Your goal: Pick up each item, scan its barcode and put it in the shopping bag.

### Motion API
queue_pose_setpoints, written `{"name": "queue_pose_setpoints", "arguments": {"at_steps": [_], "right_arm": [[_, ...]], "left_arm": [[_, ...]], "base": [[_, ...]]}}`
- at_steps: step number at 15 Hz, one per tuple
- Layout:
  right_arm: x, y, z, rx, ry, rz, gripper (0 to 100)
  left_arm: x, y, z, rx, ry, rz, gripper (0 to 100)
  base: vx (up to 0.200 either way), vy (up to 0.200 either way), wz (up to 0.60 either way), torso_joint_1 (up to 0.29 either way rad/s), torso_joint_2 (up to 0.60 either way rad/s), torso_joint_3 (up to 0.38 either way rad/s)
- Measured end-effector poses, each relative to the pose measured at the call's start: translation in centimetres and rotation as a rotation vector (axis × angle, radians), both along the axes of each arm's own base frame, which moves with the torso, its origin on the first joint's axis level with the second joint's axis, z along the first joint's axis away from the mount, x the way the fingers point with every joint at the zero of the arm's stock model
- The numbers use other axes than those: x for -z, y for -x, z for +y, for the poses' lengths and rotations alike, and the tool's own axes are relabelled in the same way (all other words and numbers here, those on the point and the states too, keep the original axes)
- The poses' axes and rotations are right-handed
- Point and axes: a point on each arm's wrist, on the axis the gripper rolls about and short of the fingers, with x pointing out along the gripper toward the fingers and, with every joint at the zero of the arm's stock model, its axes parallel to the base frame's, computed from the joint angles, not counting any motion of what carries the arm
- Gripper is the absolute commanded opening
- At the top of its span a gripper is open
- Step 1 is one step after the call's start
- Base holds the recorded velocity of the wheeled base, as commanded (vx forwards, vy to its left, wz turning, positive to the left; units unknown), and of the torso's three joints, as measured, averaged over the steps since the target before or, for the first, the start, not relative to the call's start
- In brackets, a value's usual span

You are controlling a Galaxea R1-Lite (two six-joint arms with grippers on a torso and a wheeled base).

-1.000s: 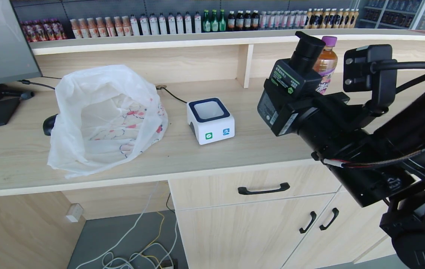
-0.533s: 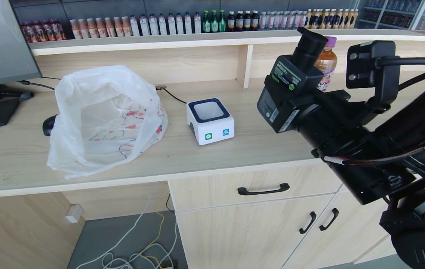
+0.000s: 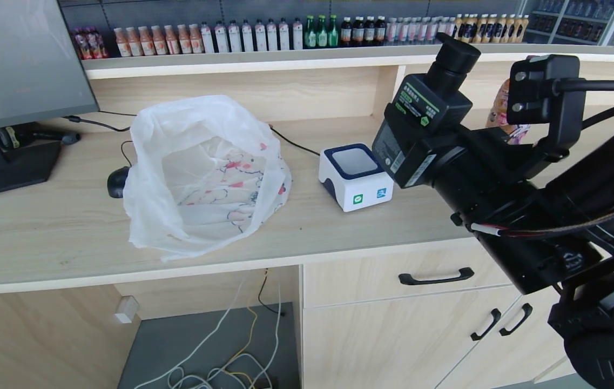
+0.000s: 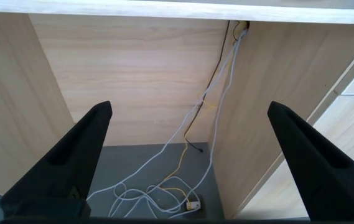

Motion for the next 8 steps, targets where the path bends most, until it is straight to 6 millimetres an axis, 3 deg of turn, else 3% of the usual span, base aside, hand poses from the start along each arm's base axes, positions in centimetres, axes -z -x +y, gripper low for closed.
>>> {"name": "queue_pose_setpoints", "arguments": {"at_steps": [8], "right_arm": [[-0.89, 0.06, -0.19, 0.066, 0.082, -0.063, 0]], "left_arm": [[0.00, 0.00, 0.00, 0.000, -0.001, 0.000, 100]], "base": [[0.000, 0.000, 0.00, 0.000, 0.00, 0.000]]}}
